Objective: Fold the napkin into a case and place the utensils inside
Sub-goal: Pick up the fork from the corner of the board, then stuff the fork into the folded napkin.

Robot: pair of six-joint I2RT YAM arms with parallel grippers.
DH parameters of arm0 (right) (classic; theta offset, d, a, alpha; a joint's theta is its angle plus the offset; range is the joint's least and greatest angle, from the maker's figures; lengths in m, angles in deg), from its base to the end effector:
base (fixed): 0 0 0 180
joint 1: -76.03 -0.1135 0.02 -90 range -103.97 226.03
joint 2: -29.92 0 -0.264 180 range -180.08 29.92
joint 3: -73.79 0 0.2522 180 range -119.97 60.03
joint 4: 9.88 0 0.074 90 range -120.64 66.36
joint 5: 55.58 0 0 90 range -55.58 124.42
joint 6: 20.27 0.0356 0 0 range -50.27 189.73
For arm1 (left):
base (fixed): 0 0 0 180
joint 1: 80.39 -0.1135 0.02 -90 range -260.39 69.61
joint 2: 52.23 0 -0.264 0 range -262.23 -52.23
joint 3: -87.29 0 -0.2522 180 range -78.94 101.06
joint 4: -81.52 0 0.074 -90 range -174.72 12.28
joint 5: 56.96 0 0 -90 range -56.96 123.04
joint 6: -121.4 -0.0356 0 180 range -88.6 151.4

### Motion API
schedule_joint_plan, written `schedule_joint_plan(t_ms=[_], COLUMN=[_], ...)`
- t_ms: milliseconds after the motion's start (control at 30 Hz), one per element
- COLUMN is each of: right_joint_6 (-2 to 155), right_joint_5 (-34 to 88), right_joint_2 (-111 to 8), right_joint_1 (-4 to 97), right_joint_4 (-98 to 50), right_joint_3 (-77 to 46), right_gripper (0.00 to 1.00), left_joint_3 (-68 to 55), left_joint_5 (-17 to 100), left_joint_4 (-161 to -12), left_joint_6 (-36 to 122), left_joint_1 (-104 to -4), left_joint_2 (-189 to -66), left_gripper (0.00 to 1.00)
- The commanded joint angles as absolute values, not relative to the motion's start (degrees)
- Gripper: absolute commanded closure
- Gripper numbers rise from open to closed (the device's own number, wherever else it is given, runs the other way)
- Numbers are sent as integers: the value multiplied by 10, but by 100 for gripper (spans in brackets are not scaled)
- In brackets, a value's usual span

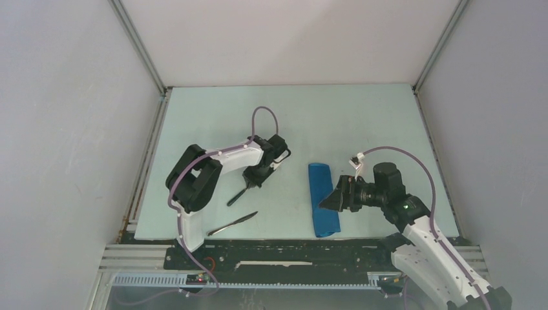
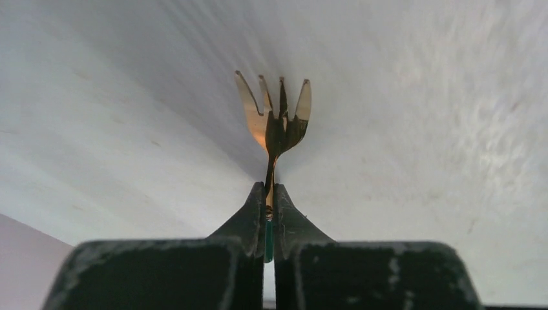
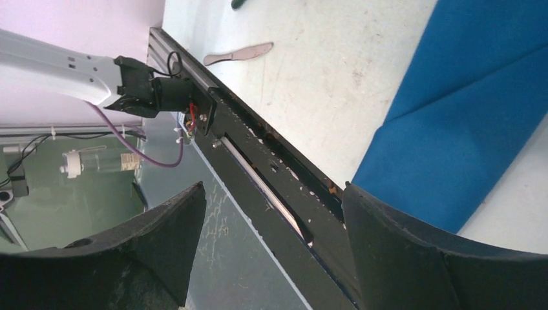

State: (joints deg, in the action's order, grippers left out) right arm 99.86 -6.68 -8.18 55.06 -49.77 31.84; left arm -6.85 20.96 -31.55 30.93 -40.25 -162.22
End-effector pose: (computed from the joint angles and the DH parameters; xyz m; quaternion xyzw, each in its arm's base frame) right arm 0.1274 0.0739 0.2340 -0.0921 0.8445 0.4654 0.2483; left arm 0.2635 -0.2125 0.1497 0.3460 0.9323 0.1021 0.0270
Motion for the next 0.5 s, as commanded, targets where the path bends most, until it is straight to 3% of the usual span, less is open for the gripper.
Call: schedule_joint_plan(t_ms=[0,267,467], right_joint_6=[988,1060,1093], right_joint_5=[-37,124,60], right_joint_2=[-92,-125,-128], right_joint_1=[550,511,508], right_joint_4=[-513,-540,-456], right_joint_3=[309,319,375], right_gripper=[15,21,31], left_joint_3=[-10,102,103], left_joint_5=[124,181,251], left_joint_4=[-405,-360,-381], left_joint_6=[323,506,770], left_joint_1=[-409,-395,-378], left_joint_2=[-1607,-1541,-1515], left_gripper=[100,100,100])
